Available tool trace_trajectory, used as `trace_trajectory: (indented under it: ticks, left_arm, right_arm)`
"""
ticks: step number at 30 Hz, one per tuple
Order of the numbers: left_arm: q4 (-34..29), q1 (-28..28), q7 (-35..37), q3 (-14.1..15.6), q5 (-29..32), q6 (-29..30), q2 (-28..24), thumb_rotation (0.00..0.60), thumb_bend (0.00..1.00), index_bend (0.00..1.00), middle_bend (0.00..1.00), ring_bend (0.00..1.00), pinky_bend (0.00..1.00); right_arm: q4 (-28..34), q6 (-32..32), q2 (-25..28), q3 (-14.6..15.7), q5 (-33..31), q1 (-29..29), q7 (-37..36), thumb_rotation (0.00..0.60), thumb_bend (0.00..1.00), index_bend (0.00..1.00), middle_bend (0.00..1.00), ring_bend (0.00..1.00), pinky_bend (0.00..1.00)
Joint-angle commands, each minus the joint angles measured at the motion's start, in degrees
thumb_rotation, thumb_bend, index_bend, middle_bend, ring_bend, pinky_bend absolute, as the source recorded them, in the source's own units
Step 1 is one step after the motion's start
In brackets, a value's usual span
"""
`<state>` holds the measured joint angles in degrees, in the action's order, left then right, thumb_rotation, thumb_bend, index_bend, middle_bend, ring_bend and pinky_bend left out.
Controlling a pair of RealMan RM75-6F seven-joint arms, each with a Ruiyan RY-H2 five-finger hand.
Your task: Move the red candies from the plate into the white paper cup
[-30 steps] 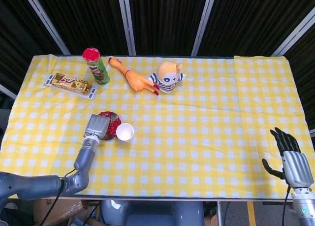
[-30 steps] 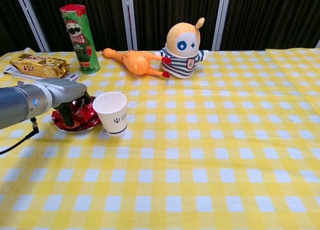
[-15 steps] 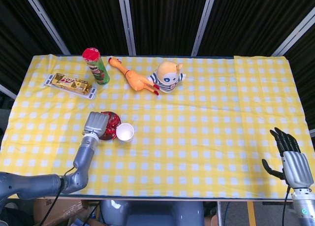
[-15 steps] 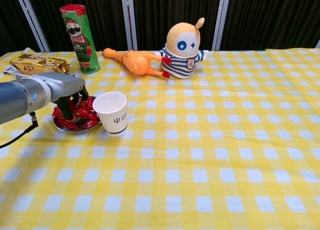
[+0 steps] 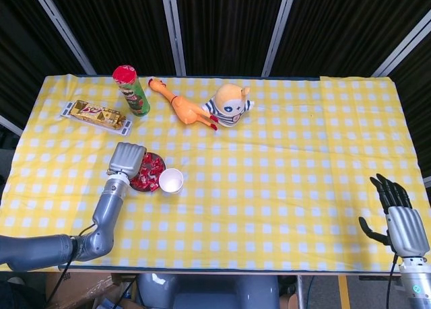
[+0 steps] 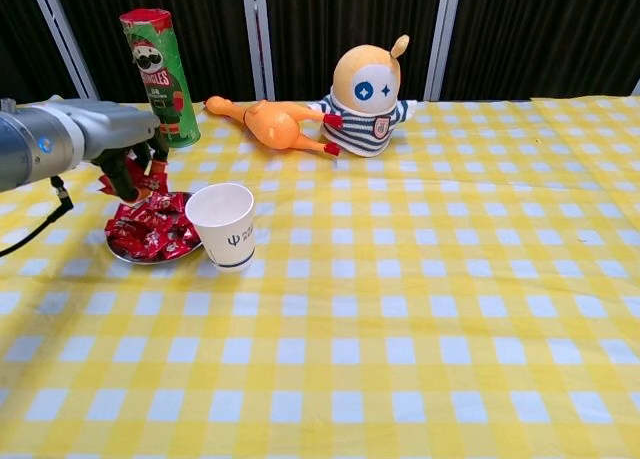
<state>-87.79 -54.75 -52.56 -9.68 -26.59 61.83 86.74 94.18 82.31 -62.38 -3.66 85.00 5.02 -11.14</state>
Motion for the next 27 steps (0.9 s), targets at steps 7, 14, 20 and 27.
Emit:
trace_trajectory:
  ticks: [7, 14, 20, 27]
  left_arm:
    - [-7.9, -2.3, -1.6, -2.7, 0.5, 1.7, -5.3, 0.600, 0.46, 0.52, 0.60, 0.88, 0.89]
    - [-13.6, -4.5, -2.7, -3.8, 0.8, 2.5, -6.6, 0.600, 0.46, 0.52, 0.60, 0.88, 0.89]
    - [-17.1, -6.7, -5.3, -2.9, 3.4, 2.7, -6.8, 0.600, 0.46, 0.52, 0.60, 0.88, 0.89]
    - [-20.3, -10.2, -10.5, -1.4, 9.8, 3.0, -8.2, 0.600, 0.46, 0.52, 0.61, 0.88, 0.89]
  right_arm:
    - [0.1, 0.0, 0.0, 0.0, -0.1, 0.0, 0.1, 0.600, 0.41, 0.00, 0.00, 0.00, 0.00]
    - [0.0, 0.1, 0.0, -0.1, 0.0, 0.0, 0.0, 0.600, 0.41, 0.00, 0.00, 0.00, 0.00]
    - [-0.1, 0.2, 0.0, -0.2, 0.0, -0.1, -0.2, 0.600, 0.41, 0.00, 0.00, 0.00, 0.00]
    - [-0.1, 0.3, 0.0, -0.2, 0.1, -0.1, -0.3, 0.600, 0.41, 0.00, 0.00, 0.00, 0.00]
